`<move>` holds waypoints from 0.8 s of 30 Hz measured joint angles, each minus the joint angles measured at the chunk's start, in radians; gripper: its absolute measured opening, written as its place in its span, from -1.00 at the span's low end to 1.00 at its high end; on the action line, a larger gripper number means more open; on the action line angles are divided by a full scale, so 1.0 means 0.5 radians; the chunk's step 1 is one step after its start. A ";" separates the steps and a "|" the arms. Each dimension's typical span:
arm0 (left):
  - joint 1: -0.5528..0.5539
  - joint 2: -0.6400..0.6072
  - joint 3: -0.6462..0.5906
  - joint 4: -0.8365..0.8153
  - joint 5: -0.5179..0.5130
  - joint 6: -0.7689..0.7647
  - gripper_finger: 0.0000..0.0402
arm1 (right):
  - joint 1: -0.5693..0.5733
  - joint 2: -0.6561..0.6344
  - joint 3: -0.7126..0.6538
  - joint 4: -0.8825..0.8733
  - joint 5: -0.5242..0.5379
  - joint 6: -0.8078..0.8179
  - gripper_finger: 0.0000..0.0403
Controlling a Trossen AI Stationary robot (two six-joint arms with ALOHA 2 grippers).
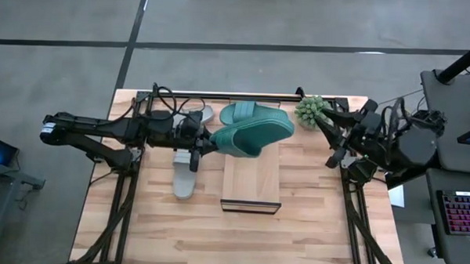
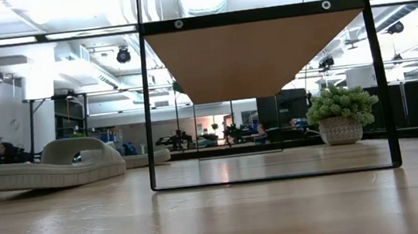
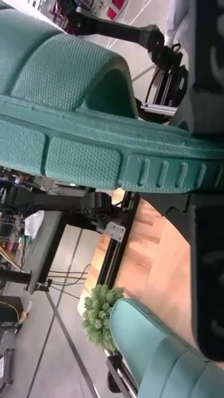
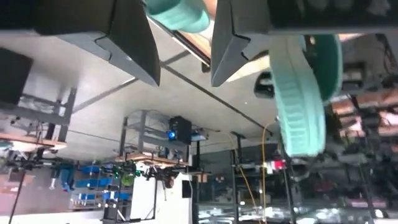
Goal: Pick and place slides into the shelf
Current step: Put the green slide on the shelf
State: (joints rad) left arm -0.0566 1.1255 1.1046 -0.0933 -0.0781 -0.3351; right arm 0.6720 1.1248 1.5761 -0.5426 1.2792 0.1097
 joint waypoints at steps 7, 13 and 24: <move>0.009 -0.002 0.000 -0.019 0.066 0.017 -0.91 | 0.004 -0.008 0.000 -0.161 -0.300 0.226 -0.03; 0.009 0.004 -0.009 -0.044 0.095 0.004 -0.91 | 0.008 -0.011 0.000 -0.173 -0.579 0.350 0.15; 0.009 0.025 -0.027 -0.055 0.305 -0.001 -0.91 | 0.008 0.077 0.001 -0.164 -0.673 0.315 0.20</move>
State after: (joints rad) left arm -0.0521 1.1382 1.0912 -0.1208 0.0745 -0.3354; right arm 0.6758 1.1631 1.5764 -0.6248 0.9427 0.2672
